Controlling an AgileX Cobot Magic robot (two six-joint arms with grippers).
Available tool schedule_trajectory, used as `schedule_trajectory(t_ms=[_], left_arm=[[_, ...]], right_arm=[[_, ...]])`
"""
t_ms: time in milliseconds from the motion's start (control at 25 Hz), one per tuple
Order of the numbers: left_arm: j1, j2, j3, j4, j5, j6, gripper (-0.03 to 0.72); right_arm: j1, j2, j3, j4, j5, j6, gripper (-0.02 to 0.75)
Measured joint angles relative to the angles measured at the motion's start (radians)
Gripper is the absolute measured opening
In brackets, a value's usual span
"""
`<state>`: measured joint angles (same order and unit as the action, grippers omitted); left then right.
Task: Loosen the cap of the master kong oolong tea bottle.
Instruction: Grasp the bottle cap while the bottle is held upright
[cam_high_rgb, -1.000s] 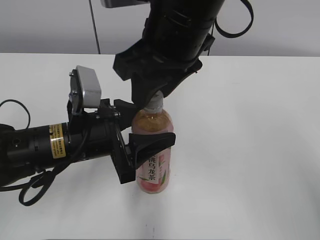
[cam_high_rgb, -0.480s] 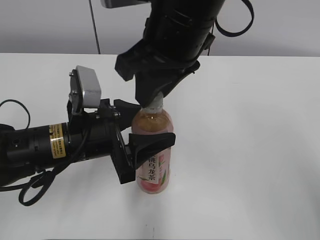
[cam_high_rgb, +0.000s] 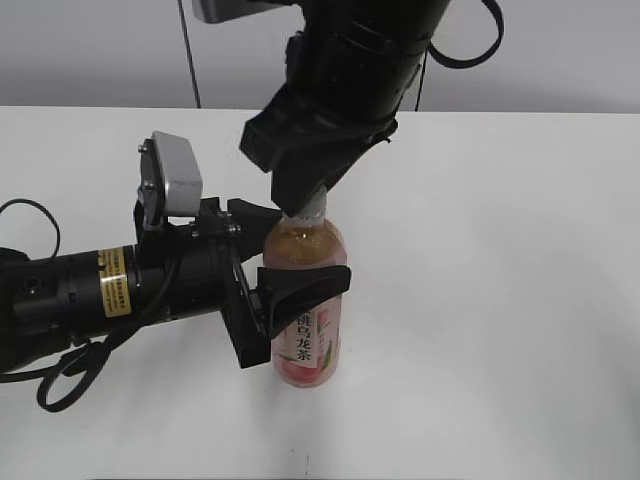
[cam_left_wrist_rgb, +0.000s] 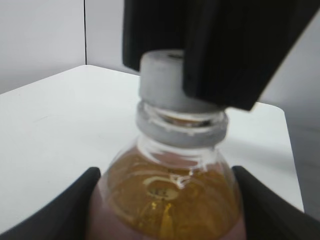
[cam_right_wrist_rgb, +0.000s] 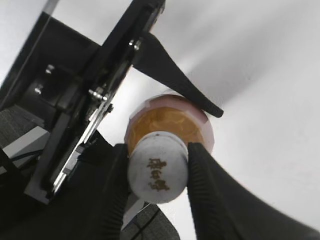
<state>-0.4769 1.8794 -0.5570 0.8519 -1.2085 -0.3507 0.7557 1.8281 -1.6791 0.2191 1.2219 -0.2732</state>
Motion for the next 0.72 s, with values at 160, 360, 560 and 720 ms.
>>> schedule_trajectory(t_ms=[160,360,560,720], left_arm=[[0.0,0.0,0.0,0.0,0.0,0.0,0.465],[0.0,0.0,0.0,0.0,0.0,0.0,0.465],[0.0,0.0,0.0,0.0,0.0,0.0,0.465],[0.0,0.0,0.0,0.002,0.0,0.0,0.465]], right_arm=[[0.0,0.0,0.0,0.001,0.0,-0.13,0.277],[0.0,0.0,0.0,0.002,0.0,-0.316,0.277],[0.0,0.0,0.0,0.002,0.0,-0.547,0.274],[0.0,0.0,0.0,0.005,0.001,-0.765,0.274]])
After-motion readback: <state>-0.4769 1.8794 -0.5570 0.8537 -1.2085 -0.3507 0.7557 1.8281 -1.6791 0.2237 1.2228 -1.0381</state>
